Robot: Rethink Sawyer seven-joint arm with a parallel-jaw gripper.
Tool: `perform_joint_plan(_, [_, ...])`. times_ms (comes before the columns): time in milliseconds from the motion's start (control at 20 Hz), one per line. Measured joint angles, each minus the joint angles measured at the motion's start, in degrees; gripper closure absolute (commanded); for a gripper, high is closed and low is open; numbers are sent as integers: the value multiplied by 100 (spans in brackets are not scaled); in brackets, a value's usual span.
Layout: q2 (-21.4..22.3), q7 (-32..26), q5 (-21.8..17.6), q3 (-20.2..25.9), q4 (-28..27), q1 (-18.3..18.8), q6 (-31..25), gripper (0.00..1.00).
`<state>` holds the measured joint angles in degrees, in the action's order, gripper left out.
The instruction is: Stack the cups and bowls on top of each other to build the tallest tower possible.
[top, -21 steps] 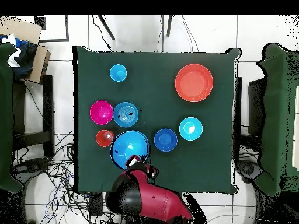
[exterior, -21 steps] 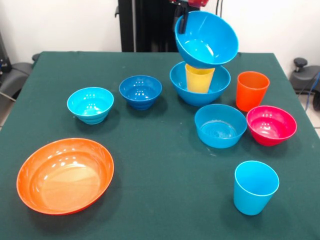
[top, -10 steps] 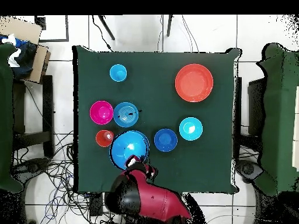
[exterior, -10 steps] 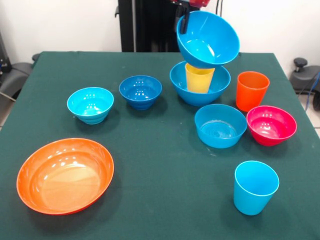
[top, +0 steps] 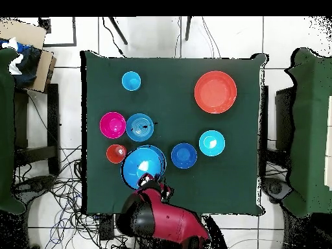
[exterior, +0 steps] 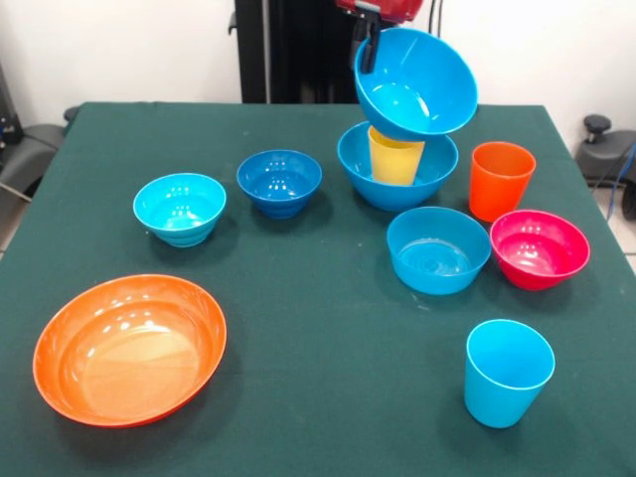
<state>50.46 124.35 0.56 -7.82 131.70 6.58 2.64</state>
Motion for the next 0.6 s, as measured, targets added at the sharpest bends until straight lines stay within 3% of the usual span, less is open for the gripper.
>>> perform_joint_plan(600, [-2, 0, 0, 3, -94, -1, 0, 100])
